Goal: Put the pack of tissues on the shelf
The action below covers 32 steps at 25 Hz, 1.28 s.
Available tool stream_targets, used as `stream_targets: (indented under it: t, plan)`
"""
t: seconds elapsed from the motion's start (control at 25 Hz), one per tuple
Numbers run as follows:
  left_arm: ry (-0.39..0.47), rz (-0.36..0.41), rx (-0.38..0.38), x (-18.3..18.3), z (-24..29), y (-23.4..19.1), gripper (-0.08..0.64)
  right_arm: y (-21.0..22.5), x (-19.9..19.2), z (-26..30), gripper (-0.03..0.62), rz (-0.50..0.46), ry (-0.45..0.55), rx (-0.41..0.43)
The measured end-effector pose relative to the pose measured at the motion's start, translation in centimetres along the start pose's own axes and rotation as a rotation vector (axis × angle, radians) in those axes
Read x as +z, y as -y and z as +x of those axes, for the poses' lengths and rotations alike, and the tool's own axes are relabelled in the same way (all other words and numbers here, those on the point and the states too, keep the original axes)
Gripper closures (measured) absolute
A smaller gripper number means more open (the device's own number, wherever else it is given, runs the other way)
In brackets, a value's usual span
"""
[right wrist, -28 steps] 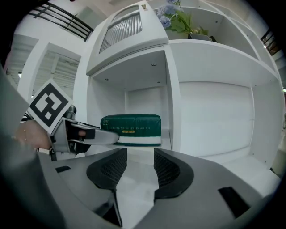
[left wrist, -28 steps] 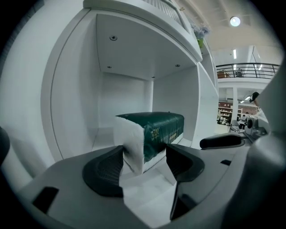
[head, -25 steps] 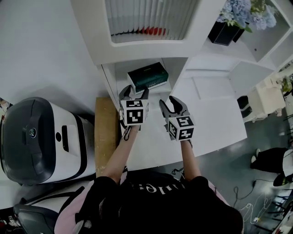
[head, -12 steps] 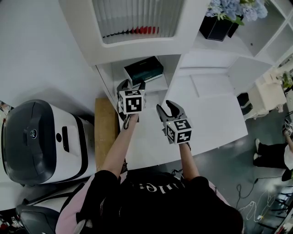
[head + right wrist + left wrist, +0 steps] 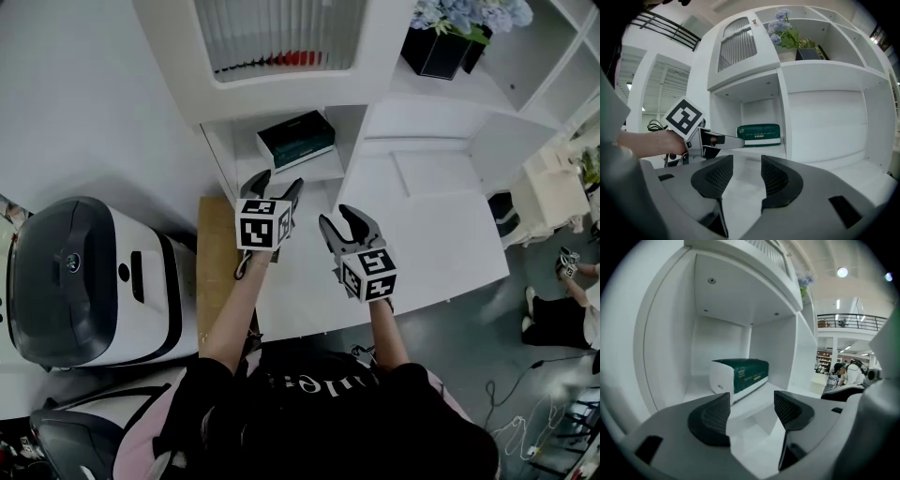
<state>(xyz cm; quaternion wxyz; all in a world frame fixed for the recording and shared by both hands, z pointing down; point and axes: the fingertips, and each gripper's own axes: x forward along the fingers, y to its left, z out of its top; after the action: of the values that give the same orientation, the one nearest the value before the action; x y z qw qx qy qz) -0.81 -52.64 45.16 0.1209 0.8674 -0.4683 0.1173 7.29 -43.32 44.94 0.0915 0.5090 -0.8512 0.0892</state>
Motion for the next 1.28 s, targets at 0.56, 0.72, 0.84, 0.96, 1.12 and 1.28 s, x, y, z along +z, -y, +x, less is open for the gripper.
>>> stream_targets:
  t: [0.56,0.72,0.84,0.96,1.12,1.28]
  plan:
    - [0.087,-0.001,-0.234,-5.6,-12.7,8.0,0.312,-4.9,-2.0,-5.2,0.382,-0.014,-0.009,0.14]
    - [0.069,0.031,-0.228,-8.2,-16.1,10.1,0.314,-6.1,-2.9,-7.4,0.382,-0.003,-0.01,0.181]
    - [0.079,0.024,-0.216,-9.2,-18.2,11.9,0.322,-6.9,-3.5,-9.3,0.382,-0.005,-0.009,0.209]
    - [0.088,0.018,-0.193,-9.8,-19.8,13.8,0.332,-7.4,-4.0,-11.5,0.382,-0.006,-0.008,0.237]
    - [0.109,0.019,-0.154,-10.2,-21.5,16.2,0.383,-7.6,-4.8,-14.5,0.385,-0.009,-0.013,0.264]
    - [0.128,0.024,-0.126,-10.7,-23.5,18.5,0.418,-8.0,-5.9,-17.2,0.385,-0.016,-0.021,0.287]
